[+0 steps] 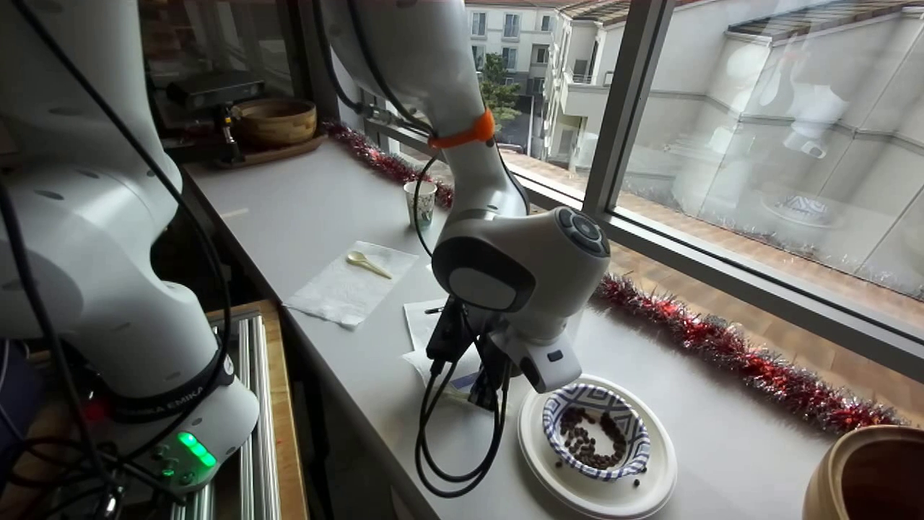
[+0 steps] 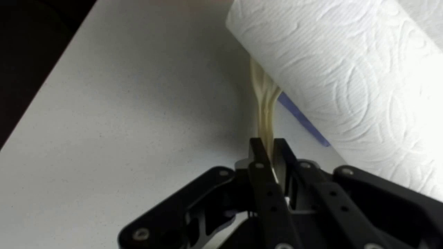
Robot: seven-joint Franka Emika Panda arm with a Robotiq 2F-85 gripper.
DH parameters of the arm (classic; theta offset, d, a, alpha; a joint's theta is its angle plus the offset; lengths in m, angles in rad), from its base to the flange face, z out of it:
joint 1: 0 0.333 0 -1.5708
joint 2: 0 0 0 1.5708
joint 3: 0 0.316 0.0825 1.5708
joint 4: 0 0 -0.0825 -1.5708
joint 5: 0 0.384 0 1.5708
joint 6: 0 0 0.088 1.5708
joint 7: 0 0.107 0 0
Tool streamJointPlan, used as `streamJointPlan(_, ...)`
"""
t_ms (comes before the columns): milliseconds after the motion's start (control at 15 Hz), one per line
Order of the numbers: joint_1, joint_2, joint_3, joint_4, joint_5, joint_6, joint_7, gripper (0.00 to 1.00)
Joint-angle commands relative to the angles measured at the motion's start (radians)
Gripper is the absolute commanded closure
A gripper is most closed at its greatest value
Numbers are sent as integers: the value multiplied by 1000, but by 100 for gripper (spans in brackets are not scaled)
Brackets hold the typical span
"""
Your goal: Move the fork backwards
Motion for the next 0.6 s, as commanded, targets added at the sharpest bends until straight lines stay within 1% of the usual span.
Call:
streamJointPlan(0, 25, -148, -30, -98, -54, 9, 31, 95)
streamJointPlan(67, 36, -175, -45, -118, -90, 40, 59, 95)
streamJointPlan(133, 37, -207, -51, -134, -112, 37, 71, 95)
streamJointPlan(267, 35, -274, -60, -168, -146, 66, 90, 95)
streamJointPlan(467, 22, -365, -59, -214, -115, 166, 83, 95)
streamJointPlan(533, 19, -386, -59, -214, -63, 172, 78, 95)
